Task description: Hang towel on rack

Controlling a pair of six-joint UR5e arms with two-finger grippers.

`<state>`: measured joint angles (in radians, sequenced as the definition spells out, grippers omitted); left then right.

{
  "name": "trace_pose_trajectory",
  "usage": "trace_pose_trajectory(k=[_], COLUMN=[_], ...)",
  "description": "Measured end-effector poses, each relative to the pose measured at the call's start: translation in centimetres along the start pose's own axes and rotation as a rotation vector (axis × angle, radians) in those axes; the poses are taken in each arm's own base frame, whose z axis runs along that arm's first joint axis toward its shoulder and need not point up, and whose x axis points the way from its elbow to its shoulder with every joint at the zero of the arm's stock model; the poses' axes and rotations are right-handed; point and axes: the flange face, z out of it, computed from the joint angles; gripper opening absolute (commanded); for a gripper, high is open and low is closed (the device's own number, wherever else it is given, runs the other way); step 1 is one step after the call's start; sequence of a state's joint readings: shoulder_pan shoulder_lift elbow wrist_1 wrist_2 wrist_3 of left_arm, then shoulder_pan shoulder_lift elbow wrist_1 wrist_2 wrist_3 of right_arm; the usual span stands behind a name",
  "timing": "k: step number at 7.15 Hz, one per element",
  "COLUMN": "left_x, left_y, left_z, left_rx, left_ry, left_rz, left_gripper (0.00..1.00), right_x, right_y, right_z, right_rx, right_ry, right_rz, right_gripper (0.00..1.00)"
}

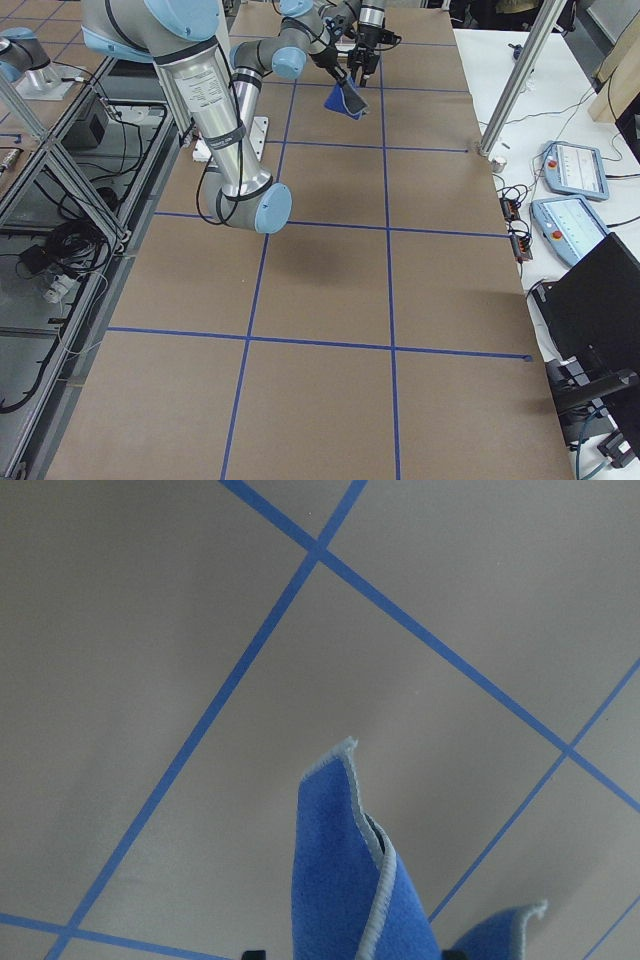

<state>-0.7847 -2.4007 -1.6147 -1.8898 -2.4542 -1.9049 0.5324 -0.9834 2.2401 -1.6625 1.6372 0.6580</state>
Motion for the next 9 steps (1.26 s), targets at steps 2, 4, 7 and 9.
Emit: trace_pose_trajectory(k=[2, 4, 7, 9], left_x=[0.0, 0.0, 0.6, 0.5], left_y=[0.3, 0.9, 2.0, 1.8], left_z=[0.1, 0.7, 0.9, 0.9], left_rx=[-0.006, -0.017, -0.03, -0.028], left_ry=[-0.001, -0.006, -0.001, -0.002], left_rz=[0.0, 0.001, -0.008, -0.009], left_gripper=[0.68, 0.68, 0.66, 0.66], right_x=[0.3, 0.4, 0.3, 0.3], right_y=[-0.4, -0.7, -1.3, -1.2], right_z=[0.6, 1.1, 2.3, 2.3], right_rx=[0.004, 0.011, 0.04, 0.045], right_ry=[0.02, 0.039, 0.032, 0.027], right_rz=[0.012, 0.031, 0.041, 0.041], right_gripper=[0.0, 0.0, 0.0, 0.0])
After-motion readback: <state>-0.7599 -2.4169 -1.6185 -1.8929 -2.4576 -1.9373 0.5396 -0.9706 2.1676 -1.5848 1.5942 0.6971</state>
